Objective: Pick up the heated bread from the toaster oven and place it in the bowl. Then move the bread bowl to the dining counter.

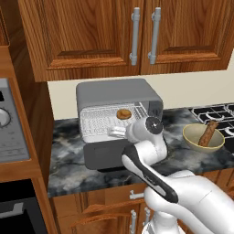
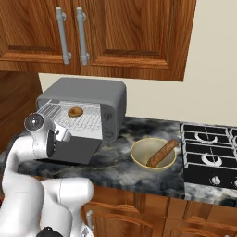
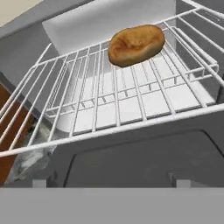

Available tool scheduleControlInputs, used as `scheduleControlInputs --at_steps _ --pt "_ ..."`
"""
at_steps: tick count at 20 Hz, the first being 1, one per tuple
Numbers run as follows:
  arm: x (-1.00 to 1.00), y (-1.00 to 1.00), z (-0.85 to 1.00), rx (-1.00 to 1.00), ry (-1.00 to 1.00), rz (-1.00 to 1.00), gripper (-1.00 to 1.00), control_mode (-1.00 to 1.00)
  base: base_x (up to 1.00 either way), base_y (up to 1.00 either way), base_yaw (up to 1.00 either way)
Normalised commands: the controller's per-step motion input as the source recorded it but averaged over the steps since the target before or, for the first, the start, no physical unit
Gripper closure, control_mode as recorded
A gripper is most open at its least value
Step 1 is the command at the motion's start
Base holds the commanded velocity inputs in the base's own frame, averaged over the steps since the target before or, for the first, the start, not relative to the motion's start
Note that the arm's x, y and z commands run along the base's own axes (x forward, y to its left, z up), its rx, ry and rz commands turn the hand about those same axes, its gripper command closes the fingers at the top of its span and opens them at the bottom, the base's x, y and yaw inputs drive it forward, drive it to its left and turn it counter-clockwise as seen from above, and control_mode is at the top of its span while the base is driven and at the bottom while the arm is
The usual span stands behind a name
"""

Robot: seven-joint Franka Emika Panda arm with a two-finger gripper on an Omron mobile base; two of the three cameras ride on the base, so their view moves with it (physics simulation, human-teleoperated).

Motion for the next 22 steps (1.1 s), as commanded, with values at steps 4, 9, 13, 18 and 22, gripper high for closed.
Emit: scheduleControlInputs --at_steps 4,9,13,18,22 --pt "-0.92 0.11 0.00 0.11 0.87 -0.15 -1.00 -1.00 0.00 0.00 0.00" --pt "-0.09 0.02 0.14 -0.07 -0.08 -0.02 -1.00 -1.00 0.00 0.00 0.00" --pt "0.46 -0.18 0.80 -0.07 -0.15 0.00 -1.00 -1.00 0.00 0.00 0.00" --pt "0.65 -0.44 0.35 -0.15 0.00 0.08 -1.00 -1.00 0.00 0.00 0.00" --pt "0.76 -0.14 -0.09 -0.24 0.06 0.11 -1.00 -1.00 0.00 0.00 0.00"
